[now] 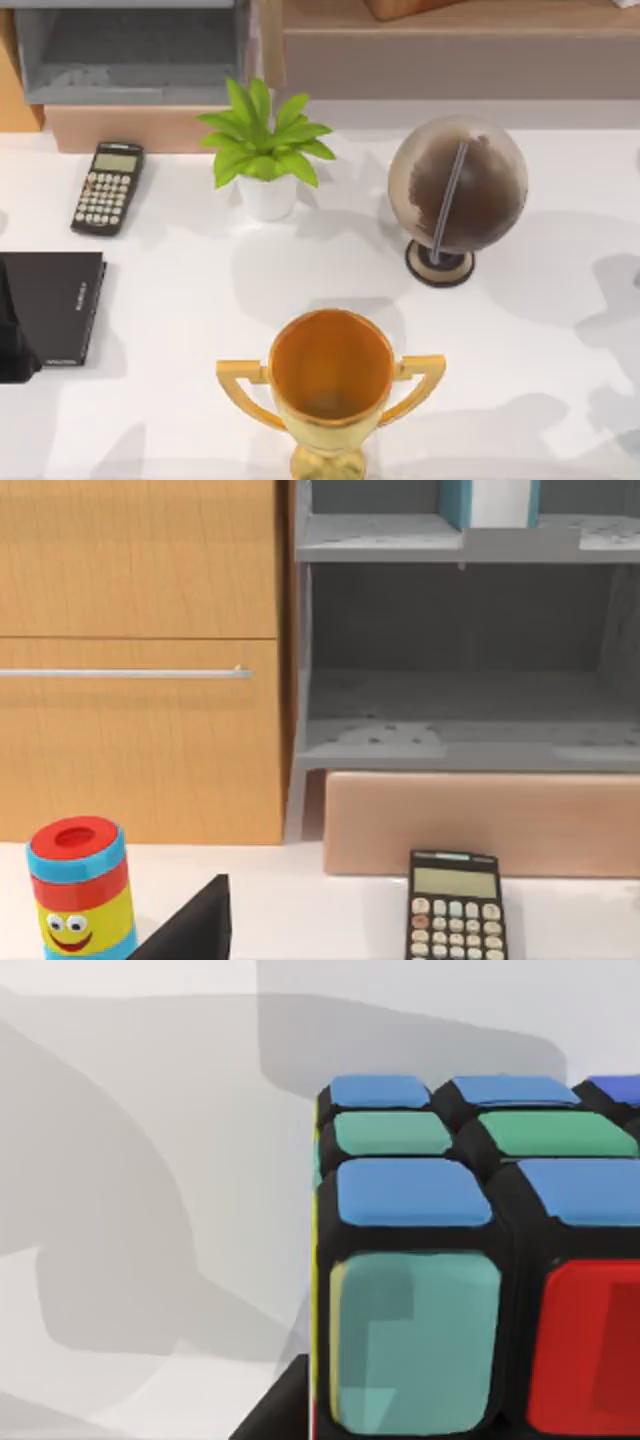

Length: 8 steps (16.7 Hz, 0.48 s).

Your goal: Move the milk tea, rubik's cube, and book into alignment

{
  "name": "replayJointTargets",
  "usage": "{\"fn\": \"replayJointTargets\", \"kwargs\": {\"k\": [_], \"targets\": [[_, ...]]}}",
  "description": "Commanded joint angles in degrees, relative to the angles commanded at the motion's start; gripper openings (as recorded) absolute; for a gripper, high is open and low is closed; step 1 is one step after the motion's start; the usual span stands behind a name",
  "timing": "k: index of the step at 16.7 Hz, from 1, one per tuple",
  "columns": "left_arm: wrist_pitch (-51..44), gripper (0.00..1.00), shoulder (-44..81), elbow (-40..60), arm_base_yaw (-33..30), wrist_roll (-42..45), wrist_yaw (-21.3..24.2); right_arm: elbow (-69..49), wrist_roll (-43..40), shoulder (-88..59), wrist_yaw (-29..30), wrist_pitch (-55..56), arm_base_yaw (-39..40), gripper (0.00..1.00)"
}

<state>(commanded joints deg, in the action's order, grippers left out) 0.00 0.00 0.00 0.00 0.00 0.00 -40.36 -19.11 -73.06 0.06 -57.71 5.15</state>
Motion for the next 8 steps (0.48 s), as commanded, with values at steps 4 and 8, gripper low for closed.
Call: {"fn": "replayJointTargets", "kwargs": {"k": [4,8], "targets": [[0.00,1.00,0.00,0.00,0.00,0.00,0.00,-2.17,-0.02,1.31,0.01,-2.95,-0.05,0.00],[0.00,1.00,0.00,0.00,0.00,0.00,0.00,-2.63,0.44,0.49,0.48,-2.07,0.42,0.00]]}}
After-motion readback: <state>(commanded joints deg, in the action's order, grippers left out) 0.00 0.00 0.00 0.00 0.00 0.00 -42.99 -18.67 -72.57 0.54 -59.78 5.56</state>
